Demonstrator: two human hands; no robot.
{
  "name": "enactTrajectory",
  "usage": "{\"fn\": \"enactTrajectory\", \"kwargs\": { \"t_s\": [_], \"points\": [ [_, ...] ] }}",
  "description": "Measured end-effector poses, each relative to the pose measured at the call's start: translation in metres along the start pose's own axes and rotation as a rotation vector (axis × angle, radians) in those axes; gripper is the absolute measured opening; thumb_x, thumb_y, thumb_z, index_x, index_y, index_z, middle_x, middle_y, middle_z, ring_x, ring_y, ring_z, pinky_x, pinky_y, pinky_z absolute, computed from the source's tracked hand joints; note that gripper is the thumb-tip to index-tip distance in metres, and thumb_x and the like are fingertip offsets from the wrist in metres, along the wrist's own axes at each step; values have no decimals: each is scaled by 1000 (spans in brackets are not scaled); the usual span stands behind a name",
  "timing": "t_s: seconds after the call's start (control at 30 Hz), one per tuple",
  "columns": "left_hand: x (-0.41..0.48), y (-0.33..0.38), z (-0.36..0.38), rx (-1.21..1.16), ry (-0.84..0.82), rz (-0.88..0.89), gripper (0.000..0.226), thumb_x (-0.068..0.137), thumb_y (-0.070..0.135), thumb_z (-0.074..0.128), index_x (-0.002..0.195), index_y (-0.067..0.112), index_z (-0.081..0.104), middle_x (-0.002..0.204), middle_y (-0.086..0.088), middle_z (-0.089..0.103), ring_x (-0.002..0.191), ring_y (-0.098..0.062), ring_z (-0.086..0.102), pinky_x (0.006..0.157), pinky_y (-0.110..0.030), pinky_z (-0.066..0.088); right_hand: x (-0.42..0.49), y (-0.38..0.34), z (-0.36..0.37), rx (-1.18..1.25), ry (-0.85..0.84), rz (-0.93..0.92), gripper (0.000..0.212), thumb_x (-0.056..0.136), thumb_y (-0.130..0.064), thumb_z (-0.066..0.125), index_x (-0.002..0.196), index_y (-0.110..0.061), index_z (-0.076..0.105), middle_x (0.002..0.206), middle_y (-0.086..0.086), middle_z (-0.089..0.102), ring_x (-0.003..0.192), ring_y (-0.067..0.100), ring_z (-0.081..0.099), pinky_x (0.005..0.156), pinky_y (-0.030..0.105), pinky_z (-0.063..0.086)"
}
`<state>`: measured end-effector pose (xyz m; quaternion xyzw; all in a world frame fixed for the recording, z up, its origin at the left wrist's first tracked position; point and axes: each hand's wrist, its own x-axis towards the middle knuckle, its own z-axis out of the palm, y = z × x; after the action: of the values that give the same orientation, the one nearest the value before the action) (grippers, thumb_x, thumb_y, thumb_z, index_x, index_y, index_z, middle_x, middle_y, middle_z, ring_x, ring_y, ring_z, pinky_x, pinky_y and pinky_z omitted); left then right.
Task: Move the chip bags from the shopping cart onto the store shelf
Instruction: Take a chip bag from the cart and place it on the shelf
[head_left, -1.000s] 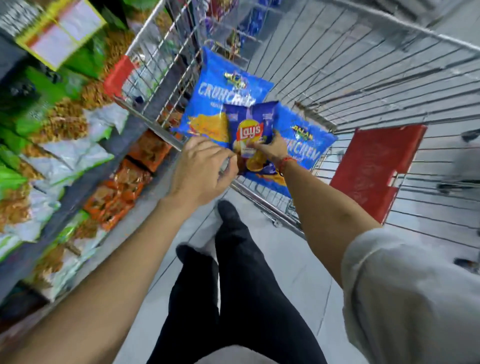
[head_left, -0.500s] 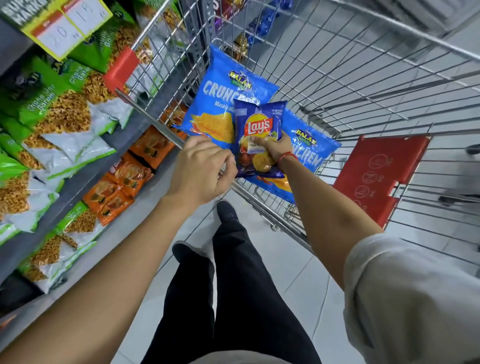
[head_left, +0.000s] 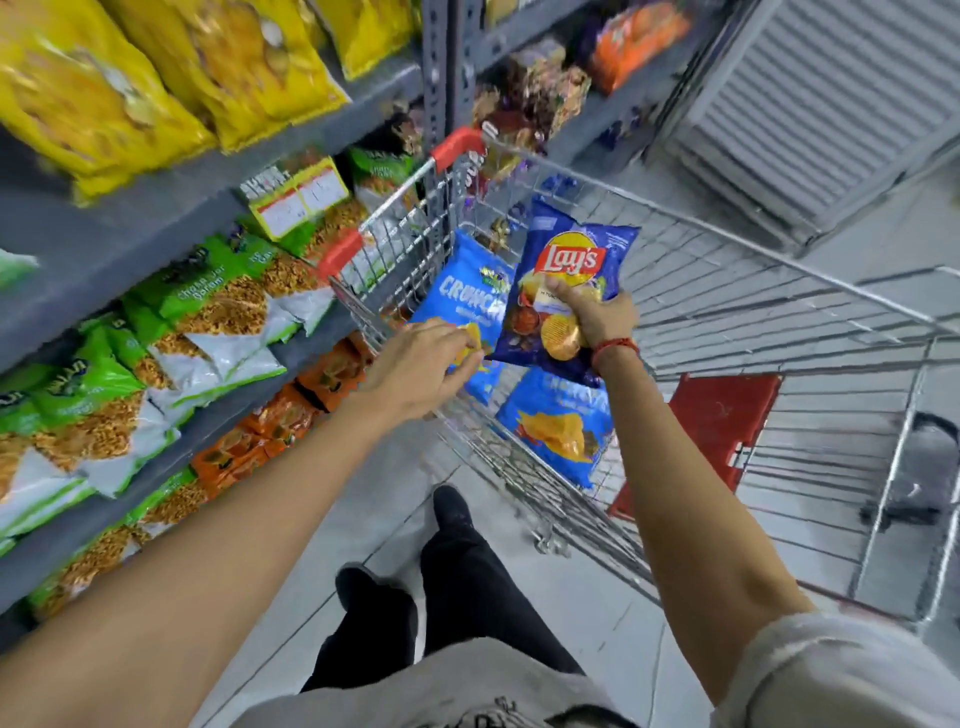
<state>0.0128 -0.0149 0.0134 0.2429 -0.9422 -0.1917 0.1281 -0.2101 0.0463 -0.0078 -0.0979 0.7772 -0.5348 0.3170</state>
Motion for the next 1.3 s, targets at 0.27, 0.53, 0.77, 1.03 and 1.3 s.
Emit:
{"fn": "enactTrajectory", "kwargs": {
  "t_s": [0.27,0.53,0.77,1.03,1.3],
  "points": [
    [-3,-21,-148,140,351,7,38,90,30,43,99,2,67,97,-15,71,93,-31,64,84,-39,46,-62,-154,21,218,-93,-316,21,66,-15,85,75,-20,67,75,-9,69,56,-8,64,58,16,53],
    [-86,-28,-347,469,894,-127,27,87,19,53,103,1,65,106,-20,67,102,-31,56,94,-32,38,-171,-309,87,442,-345,-691,20,71,-10,80,77,-20,65,57,-27,68,59,-9,64,64,15,54],
    [-193,-36,-460,696,1100,-393,31,88,22,52,111,4,62,114,-16,64,108,-34,56,98,-39,40,-280,-394,175,547,-627,-889,33,53,-29,88,79,-20,71,70,-19,74,79,7,69,78,28,58],
    [-305,-52,-505,781,1142,-709,41,84,31,45,109,3,62,111,-17,64,106,-34,56,88,-40,43,-408,-425,288,548,-919,-909,34,54,-30,91,72,-21,64,78,-15,70,77,6,68,85,34,57],
    [-356,-67,-506,766,990,-948,65,85,51,33,115,3,63,117,-16,66,113,-32,57,89,-44,47,-507,-416,368,448,-1036,-988,64,43,-53,88,93,-19,68,91,-3,75,89,15,71,88,42,57]
  ]
}}
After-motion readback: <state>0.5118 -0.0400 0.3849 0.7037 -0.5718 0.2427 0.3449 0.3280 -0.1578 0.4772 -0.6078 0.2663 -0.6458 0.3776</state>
